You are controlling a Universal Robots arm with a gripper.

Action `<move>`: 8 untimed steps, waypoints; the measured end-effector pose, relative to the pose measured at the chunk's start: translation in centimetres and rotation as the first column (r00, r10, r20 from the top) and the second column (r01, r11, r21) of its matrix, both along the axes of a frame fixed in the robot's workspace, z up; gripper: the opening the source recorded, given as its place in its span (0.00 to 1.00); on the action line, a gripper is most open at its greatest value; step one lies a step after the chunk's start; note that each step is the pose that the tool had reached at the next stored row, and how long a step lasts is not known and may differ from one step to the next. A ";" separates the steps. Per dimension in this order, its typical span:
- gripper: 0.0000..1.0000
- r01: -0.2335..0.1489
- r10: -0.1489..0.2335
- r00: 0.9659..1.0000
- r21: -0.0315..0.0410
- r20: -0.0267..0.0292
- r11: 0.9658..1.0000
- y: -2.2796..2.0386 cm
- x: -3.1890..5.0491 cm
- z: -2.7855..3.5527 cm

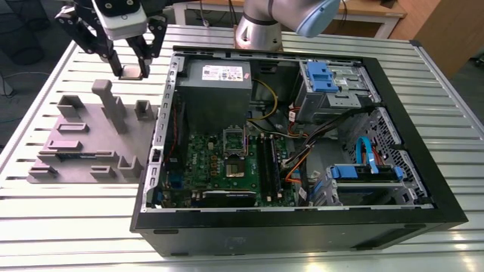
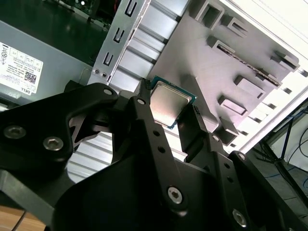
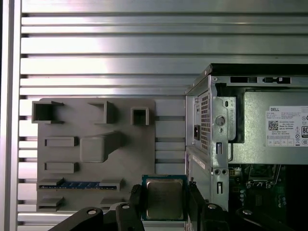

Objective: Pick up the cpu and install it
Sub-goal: 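Pick up the cpu and move it towards the insertion slot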

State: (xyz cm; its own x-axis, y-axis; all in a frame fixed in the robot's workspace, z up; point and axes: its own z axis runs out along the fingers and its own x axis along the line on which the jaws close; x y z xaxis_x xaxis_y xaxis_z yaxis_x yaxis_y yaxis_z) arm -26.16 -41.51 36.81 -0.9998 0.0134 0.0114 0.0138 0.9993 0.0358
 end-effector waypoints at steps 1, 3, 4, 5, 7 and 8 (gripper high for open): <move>0.47 0.000 0.000 1.000 0.000 0.000 1.000 0.00 0.11 0.00; 0.47 0.000 0.000 1.000 0.000 0.000 1.000 0.00 0.30 -0.01; 0.47 0.000 0.000 1.000 0.000 0.000 1.000 0.00 0.40 0.00; 0.47 0.000 0.000 1.000 0.000 0.000 1.000 0.00 0.49 0.00; 0.47 0.000 0.000 1.000 0.000 0.000 1.000 -0.04 0.60 -0.01; 0.47 0.000 0.000 1.000 0.000 0.000 1.000 -0.07 0.65 -0.01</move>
State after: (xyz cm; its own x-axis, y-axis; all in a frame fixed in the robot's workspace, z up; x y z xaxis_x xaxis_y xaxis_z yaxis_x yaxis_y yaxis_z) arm -25.51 -41.58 36.80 -0.9998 0.0135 0.0113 0.0139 0.9993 0.0358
